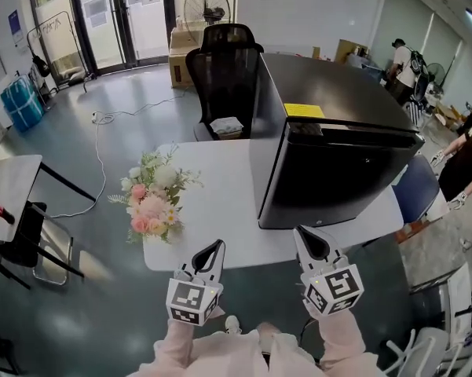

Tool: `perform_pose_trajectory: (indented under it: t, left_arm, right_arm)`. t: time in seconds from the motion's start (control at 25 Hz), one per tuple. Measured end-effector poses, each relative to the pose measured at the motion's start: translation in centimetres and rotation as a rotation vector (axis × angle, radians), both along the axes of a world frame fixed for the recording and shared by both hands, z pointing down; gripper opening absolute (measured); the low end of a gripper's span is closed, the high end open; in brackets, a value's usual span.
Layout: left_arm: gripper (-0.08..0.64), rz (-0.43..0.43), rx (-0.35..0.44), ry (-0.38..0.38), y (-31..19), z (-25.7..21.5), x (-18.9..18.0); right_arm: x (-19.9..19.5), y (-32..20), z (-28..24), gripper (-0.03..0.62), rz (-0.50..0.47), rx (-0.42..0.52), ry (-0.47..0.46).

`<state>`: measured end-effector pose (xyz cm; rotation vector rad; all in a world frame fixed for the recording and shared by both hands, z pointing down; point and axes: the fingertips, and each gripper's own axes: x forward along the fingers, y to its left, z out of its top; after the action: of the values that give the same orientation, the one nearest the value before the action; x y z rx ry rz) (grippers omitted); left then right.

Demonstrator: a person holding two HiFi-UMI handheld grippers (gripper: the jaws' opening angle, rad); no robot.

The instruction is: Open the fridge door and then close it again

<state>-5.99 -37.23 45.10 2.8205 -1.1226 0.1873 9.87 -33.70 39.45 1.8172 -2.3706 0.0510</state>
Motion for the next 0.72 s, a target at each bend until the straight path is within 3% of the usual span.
perform_pose_trajectory:
  t: [0.36,0.72]
  left_arm:
    - [0.011,0.039,0.01,0.009,-1.1,-1.8,1.3]
    - [0.011,0.088,0.033,0.028,-2.2,-3.7,3.2]
  right_arm:
    - [1.6,-1.4,-4.6,0.04,-0.022,0.056,0.164]
    - [2.1,-2.9,-9.9,0.117,-0.074,0.121,0.38]
